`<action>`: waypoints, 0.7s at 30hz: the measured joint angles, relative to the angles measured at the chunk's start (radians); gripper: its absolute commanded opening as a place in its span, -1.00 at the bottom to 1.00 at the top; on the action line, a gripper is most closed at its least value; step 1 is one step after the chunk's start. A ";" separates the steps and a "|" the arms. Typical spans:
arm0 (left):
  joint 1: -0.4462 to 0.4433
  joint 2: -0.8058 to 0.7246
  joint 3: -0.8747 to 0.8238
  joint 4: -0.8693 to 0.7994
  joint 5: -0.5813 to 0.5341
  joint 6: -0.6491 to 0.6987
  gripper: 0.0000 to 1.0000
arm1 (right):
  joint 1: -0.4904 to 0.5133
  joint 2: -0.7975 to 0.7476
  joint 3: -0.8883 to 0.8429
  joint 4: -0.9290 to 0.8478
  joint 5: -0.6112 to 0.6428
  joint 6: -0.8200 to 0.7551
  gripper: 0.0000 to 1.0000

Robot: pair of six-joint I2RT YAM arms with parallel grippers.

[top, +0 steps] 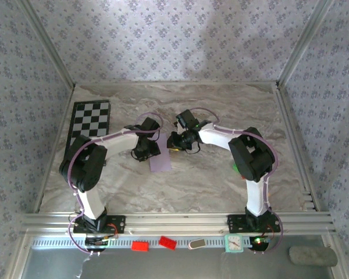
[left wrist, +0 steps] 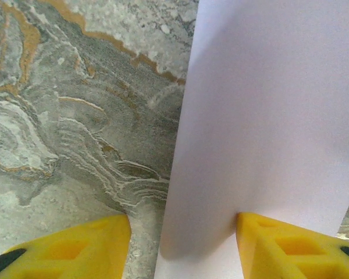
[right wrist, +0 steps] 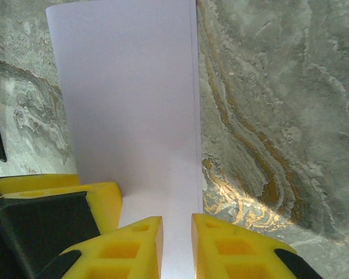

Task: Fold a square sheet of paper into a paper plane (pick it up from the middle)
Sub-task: Hold the square sheet of paper at the center of the table.

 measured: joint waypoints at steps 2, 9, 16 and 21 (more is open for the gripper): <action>0.000 0.000 0.000 0.000 -0.002 0.000 0.04 | 0.002 0.000 -0.001 0.005 -0.009 0.000 -0.56; 0.000 0.004 0.004 -0.003 -0.002 0.000 0.06 | 0.013 0.000 -0.001 0.019 -0.039 0.000 -0.56; 0.000 0.005 0.007 -0.005 -0.002 0.000 0.07 | 0.019 0.003 -0.001 0.021 -0.056 0.000 -0.56; 0.000 0.005 0.007 -0.005 -0.002 0.000 0.07 | 0.019 0.020 -0.001 0.023 -0.064 0.000 -0.56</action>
